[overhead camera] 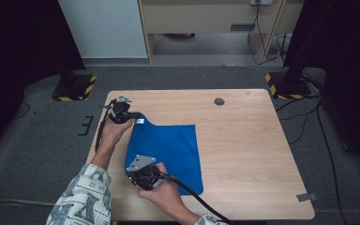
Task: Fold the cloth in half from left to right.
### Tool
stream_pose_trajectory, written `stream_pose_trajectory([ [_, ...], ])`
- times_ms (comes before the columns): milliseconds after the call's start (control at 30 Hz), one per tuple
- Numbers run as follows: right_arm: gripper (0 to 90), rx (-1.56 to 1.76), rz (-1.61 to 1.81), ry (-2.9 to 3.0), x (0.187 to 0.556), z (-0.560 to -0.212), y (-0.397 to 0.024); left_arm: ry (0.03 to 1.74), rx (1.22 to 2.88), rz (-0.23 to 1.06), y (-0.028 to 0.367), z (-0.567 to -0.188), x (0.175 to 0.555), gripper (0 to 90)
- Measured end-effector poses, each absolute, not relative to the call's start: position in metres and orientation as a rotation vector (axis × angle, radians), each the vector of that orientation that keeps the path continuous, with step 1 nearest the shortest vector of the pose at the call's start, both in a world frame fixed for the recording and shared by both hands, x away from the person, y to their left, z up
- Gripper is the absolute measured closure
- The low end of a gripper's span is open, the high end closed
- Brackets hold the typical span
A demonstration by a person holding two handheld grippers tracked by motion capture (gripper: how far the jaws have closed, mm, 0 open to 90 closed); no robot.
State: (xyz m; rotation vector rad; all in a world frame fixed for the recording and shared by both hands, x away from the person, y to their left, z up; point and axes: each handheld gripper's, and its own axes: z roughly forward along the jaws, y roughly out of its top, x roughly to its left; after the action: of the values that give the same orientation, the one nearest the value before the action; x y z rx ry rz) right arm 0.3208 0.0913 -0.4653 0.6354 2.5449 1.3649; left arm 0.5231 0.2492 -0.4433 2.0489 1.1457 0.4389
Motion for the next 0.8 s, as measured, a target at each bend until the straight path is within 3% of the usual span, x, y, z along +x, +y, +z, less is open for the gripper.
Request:
stream_pose_trajectory([
  [800, 87.2, 0.775, 1.313, 2.459, 0.316, -0.473, -0.003, 1.067, 2.118, 0.369, 0.151, -0.462, 0.538, 89.1],
])
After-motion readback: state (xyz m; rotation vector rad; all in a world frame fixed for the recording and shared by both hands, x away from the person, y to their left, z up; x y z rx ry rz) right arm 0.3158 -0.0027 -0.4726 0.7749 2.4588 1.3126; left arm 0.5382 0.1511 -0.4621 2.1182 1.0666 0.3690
